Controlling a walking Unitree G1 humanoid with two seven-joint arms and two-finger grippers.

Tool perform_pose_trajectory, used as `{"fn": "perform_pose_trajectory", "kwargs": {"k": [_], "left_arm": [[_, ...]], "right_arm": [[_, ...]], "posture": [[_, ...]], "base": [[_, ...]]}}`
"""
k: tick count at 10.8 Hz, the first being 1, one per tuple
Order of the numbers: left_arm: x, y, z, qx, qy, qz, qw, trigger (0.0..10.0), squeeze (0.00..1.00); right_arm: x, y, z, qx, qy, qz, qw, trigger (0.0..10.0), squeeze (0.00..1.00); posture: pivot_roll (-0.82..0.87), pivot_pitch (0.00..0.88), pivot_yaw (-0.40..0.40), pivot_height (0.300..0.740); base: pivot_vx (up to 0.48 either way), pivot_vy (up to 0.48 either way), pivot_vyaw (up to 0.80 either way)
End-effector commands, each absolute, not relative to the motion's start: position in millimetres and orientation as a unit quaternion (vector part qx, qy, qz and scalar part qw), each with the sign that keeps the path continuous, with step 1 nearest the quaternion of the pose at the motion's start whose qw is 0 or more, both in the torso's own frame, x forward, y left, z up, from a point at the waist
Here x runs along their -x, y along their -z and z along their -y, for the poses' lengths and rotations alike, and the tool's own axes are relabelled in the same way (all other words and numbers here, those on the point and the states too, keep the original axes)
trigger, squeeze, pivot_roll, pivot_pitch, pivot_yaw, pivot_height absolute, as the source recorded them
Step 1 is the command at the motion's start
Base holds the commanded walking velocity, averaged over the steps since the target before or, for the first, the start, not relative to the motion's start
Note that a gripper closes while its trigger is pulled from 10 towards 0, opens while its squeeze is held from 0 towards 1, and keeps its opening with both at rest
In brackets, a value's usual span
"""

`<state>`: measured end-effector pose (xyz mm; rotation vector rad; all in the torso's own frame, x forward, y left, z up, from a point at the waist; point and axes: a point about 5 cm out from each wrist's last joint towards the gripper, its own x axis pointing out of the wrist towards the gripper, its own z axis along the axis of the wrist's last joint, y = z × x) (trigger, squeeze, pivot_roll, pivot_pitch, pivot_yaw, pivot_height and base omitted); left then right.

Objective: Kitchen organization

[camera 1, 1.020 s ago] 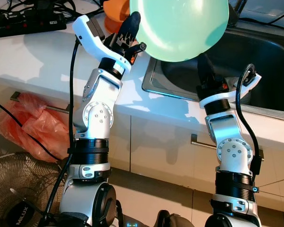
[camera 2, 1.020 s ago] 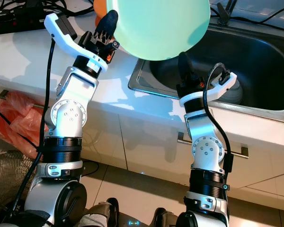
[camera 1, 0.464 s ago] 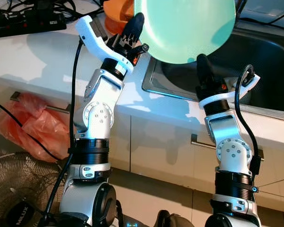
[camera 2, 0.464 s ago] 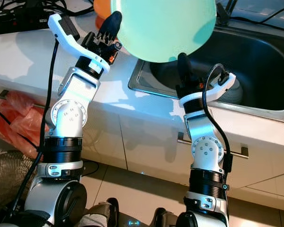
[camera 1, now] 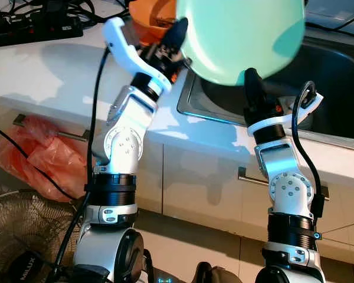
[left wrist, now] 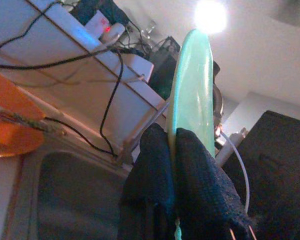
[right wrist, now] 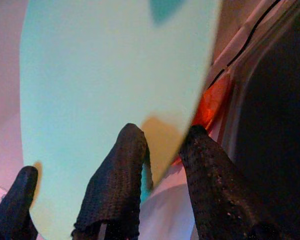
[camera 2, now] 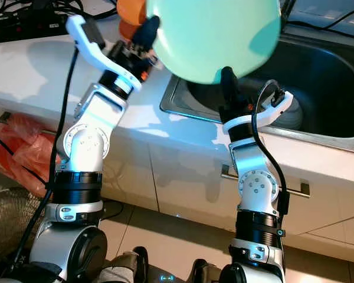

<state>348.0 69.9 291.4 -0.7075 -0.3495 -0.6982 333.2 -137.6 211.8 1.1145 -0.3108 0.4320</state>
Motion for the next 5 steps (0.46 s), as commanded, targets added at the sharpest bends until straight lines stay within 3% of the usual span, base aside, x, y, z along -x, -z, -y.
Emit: {"fn": "perform_pose_trajectory", "kwargs": {"k": [1, 4, 5], "left_arm": [[-340.7, -300.4, -64.1, 0.328, 0.36, 0.185, 0.854, 10.0, 0.0], [-341.8, -297.6, -63.9, 0.324, 0.36, 0.178, 0.857, 10.0, 0.0], [-342.7, -297.2, -64.9, 0.324, 0.357, 0.178, 0.858, 10.0, 0.0]], "right_arm": [[-334.4, -212.9, 139.1, -0.521, -0.196, 0.149, 0.817, 10.0, 0.0], [-335.2, -217.2, 144.6, -0.527, -0.182, 0.163, 0.814, 10.0, 0.0], [-335.7, -217.6, 145.7, -0.529, -0.175, 0.166, 0.814, 9.3, 0.0]], "posture": [[0.13, 0.181, -0.027, 0.74], [0.13, 0.181, -0.025, 0.74], [0.13, 0.182, -0.024, 0.74]], "base": [[0.0, 0.0, 0.0], [0.0, 0.0, 0.0], [0.0, 0.0, 0.0]]}}
